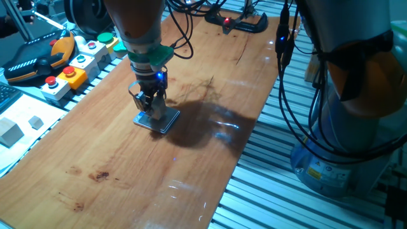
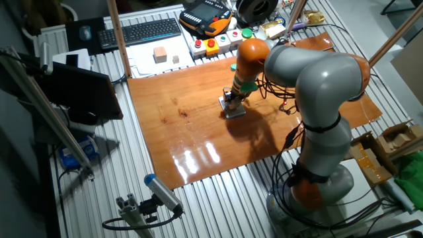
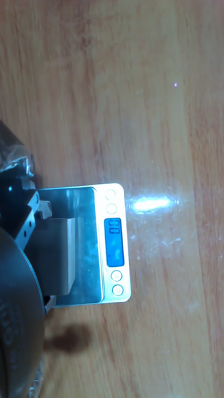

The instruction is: Place the block on the scale

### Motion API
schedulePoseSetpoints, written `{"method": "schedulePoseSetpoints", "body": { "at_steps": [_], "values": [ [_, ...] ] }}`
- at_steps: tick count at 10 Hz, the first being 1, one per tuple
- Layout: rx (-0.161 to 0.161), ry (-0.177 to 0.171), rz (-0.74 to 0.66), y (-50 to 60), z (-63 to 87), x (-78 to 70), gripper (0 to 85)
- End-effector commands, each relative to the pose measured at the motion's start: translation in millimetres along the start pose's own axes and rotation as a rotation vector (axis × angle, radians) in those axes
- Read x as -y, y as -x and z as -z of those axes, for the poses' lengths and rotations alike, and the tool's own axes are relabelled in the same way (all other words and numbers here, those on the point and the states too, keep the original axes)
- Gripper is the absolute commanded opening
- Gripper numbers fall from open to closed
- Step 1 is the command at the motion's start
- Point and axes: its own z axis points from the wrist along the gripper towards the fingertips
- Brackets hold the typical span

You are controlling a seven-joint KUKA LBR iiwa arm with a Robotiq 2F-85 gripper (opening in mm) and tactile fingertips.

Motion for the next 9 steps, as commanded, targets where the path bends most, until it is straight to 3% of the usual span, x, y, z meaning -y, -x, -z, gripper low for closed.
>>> {"method": "schedulePoseSetpoints", "body": {
  "at_steps": [1,9],
  "values": [
    [0.000,0.000,0.003,0.3,-0.4,0.0,0.7],
    [0.017,0.013,0.011,2.8,-3.9,0.5,0.7]
  ]
}}
